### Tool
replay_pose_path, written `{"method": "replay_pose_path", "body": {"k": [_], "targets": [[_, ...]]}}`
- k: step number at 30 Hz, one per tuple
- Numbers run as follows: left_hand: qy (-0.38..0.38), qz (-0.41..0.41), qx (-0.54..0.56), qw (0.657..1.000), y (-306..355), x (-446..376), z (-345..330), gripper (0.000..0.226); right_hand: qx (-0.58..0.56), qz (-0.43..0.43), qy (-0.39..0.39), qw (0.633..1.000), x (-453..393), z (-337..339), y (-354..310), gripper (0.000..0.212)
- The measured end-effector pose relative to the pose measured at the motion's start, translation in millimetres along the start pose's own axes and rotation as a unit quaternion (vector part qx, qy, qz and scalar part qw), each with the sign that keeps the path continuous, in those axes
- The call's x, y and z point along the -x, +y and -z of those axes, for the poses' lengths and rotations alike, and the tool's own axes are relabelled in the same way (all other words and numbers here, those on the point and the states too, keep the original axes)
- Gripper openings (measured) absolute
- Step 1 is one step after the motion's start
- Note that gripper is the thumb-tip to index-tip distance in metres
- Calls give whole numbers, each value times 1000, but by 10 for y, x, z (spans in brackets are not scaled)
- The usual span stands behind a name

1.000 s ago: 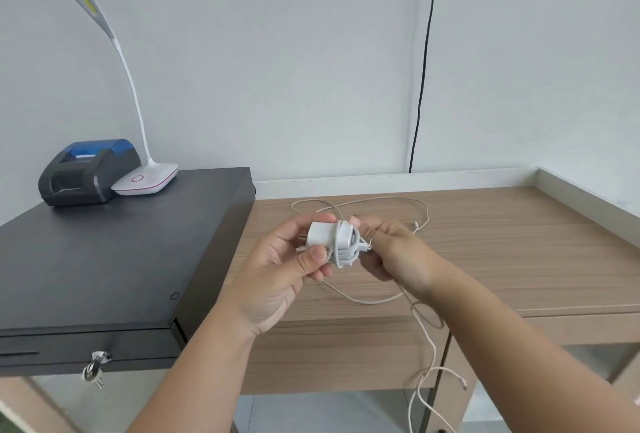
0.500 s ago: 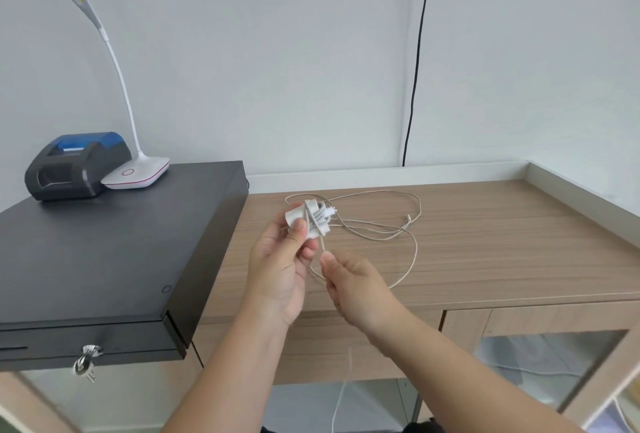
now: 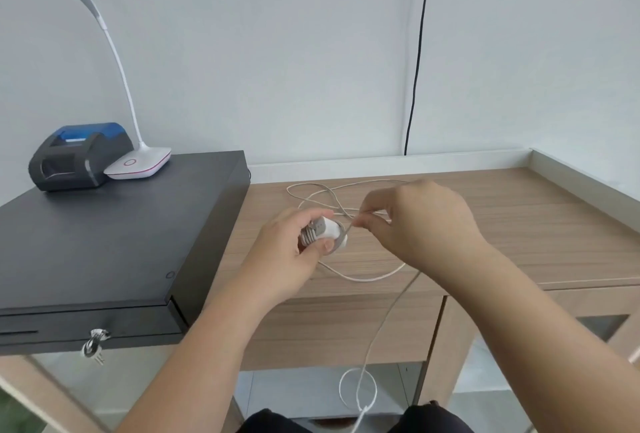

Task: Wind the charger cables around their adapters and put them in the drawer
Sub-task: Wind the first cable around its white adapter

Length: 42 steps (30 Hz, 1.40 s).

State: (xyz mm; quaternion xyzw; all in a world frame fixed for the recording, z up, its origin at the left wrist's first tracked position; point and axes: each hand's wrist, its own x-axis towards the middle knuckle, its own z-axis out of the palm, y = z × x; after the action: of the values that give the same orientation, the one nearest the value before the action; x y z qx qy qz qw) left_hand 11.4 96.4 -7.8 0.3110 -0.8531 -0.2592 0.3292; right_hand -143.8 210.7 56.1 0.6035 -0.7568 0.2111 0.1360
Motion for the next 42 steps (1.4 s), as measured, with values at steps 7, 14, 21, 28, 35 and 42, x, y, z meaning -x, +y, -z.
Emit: {"method": "replay_pose_path", "body": {"k": [7,14,21,28,35,42], "targets": [[-151,23,288,945,63,65,250,34,-344,64,-57,935,-193,-272,325,28],[-168,19,453,875,40,122,248,48,-648,4,-145,748,-140,-521,197,11],[-122,49,569,812,-19,147,90,55,-760,-100,-142,627,35,-806,52,19],[-10,89,622,778,44,104,-94,34,-552,-103,-29,827,190,-919,-100,22],[145,121,544,818,131,-1,-224,22,-480,-147,-88,860,309,-921,-223,25],[171,151,486,844,29,3,-249,17,-227,51,-55,971,405,-684,-317,31]]}}
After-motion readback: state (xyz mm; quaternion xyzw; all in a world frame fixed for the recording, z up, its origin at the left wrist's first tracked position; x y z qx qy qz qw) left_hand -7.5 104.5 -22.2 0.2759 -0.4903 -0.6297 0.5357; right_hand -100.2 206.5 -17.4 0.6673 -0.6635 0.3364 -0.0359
